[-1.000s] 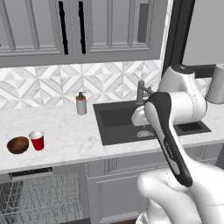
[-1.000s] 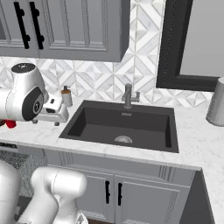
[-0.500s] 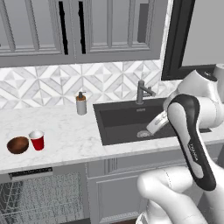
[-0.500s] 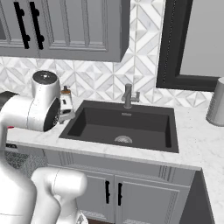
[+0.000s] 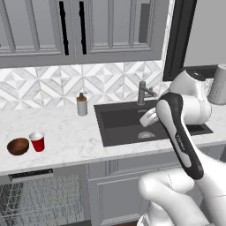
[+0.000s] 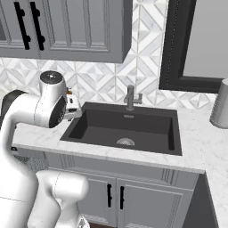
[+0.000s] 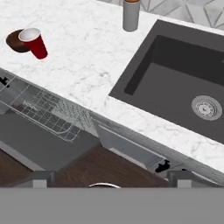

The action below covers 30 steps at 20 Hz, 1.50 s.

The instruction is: Pick up the cup and bowl from the counter, place them in the dishwasher, and close the dishwasher door.

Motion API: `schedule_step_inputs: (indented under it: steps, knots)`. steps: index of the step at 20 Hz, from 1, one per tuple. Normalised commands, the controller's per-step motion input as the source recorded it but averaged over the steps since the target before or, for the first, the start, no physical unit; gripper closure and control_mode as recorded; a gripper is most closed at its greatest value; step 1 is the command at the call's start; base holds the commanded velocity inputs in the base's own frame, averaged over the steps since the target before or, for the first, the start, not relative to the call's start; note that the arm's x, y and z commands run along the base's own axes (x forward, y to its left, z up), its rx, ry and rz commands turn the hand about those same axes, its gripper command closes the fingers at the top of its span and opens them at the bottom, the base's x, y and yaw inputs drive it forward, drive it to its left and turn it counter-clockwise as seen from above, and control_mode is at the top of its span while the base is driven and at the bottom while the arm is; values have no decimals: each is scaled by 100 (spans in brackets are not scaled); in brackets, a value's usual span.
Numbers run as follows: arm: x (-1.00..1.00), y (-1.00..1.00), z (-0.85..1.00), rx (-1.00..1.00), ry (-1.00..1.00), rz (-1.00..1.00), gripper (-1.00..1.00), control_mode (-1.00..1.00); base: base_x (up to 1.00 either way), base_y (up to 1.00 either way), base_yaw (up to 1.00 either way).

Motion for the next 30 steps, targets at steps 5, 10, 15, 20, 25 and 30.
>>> schedule_step_inputs:
  steps: [5, 10, 15, 20, 25, 30]
  knots:
    - [50, -5, -2, 0, 4, -1, -100, -100, 0, 0, 0]
    - [47, 0, -3, 0, 9, 0, -100, -100, 0, 0, 0]
    - [29, 0, -7, 0, 7, 0, -100, 100, 3, -8, 7]
    - [0, 0, 0, 0, 0, 0, -100, 100, -22, -28, 72]
    - [0, 0, 0, 0, 0, 0, -100, 100, -21, -24, 92]
    - [0, 0, 0, 0, 0, 0, -100, 100, -45, -47, 60]
